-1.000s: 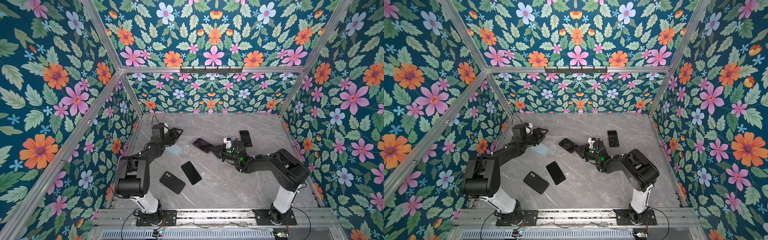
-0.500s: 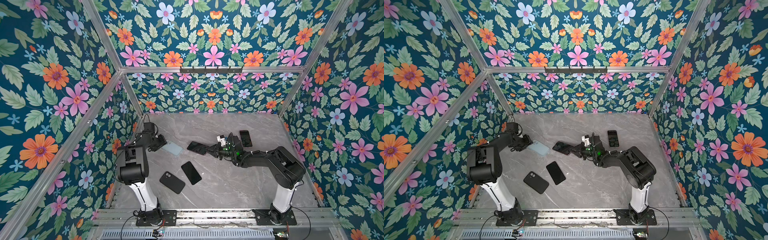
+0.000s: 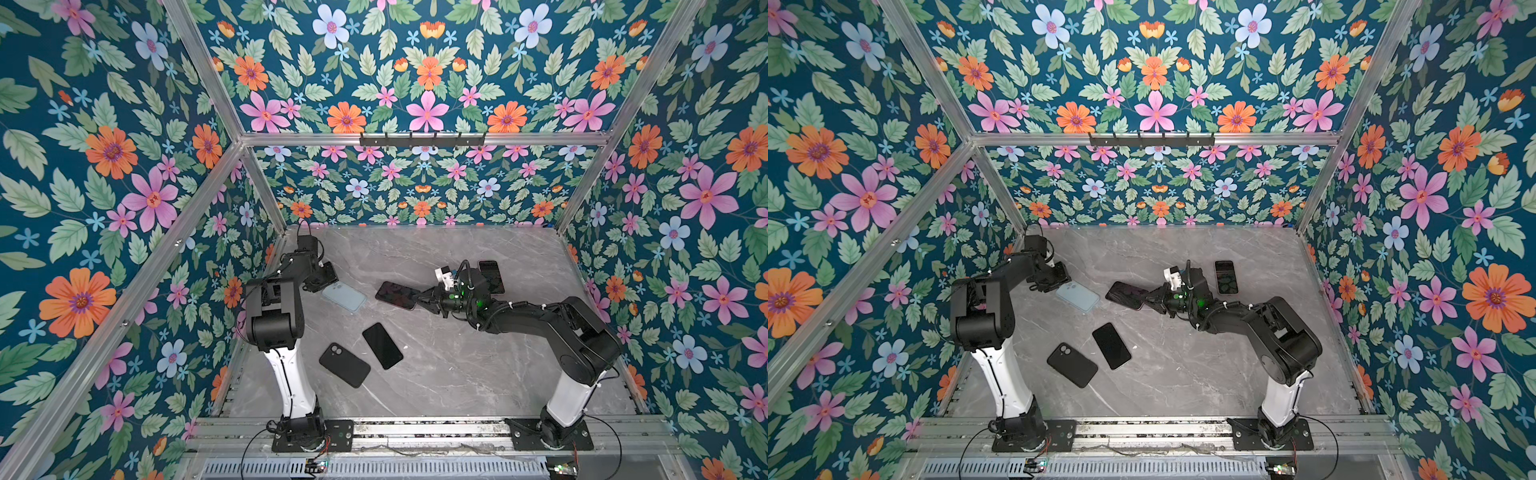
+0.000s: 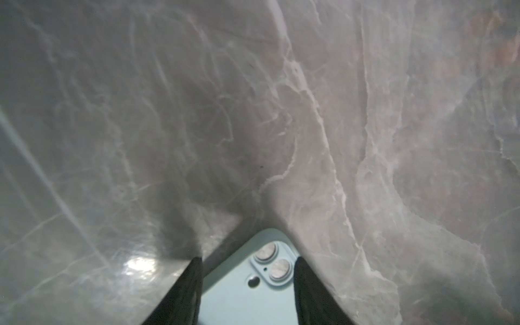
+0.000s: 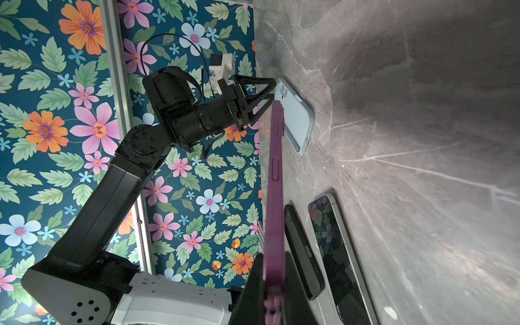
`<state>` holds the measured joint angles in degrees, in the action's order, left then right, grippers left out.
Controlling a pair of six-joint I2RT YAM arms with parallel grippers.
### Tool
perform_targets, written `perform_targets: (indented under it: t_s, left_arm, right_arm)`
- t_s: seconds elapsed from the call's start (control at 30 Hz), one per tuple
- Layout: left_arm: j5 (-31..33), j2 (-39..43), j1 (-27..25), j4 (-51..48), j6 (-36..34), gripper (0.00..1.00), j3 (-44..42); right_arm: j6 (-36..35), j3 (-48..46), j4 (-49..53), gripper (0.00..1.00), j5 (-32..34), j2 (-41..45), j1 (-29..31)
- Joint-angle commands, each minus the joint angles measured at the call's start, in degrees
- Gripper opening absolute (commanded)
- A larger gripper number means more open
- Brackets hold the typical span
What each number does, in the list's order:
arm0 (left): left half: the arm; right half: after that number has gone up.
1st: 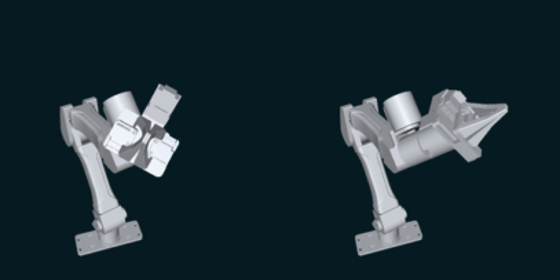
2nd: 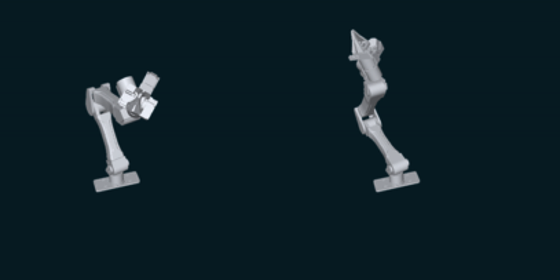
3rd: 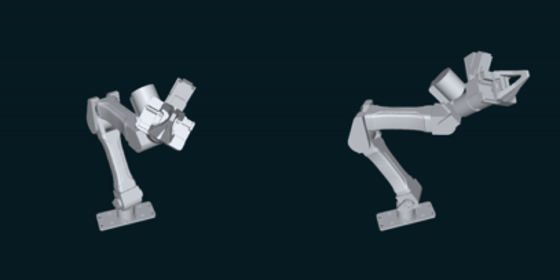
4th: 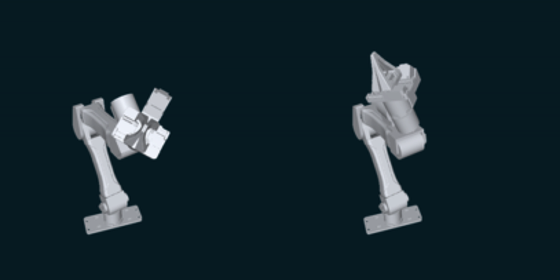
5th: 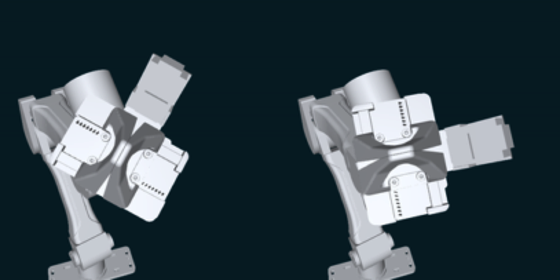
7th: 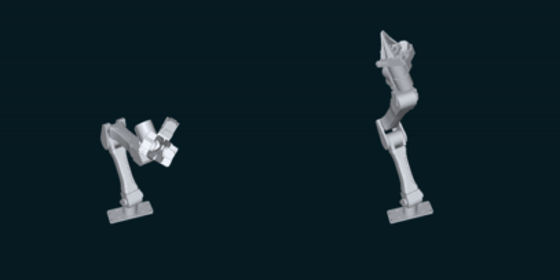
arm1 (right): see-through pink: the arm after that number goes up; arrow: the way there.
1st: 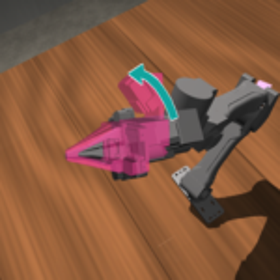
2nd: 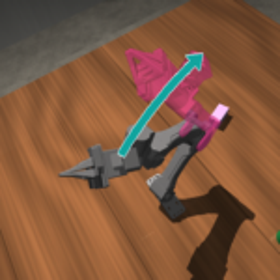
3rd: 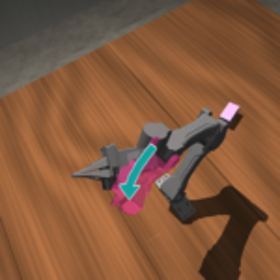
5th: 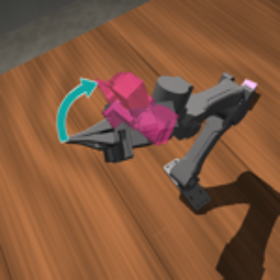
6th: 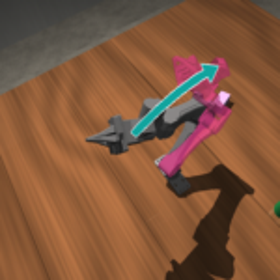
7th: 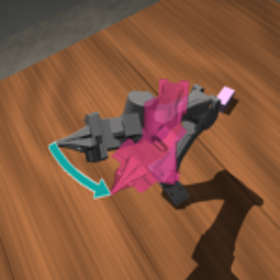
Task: Put the phone into the phone case
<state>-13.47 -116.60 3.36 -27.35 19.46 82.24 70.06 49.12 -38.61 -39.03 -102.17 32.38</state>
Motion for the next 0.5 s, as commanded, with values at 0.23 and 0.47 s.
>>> perform_targets:
  t_s: [0.23, 0.47]
  left_arm:
    - [1.3, 1.1, -1.0, -2.7, -0.1, 0.35, -3.0]
    - [2.9, 2.4, -1.6, -2.4, -0.7, 0.23, -5.6]
  right_arm:
    - [-1.2, -0.8, -1.2, 0.0, -0.5, 1.2, 0.0]
    - [-1.7, -1.4, -0.4, 0.0, 0.0, 2.4, 0.0]
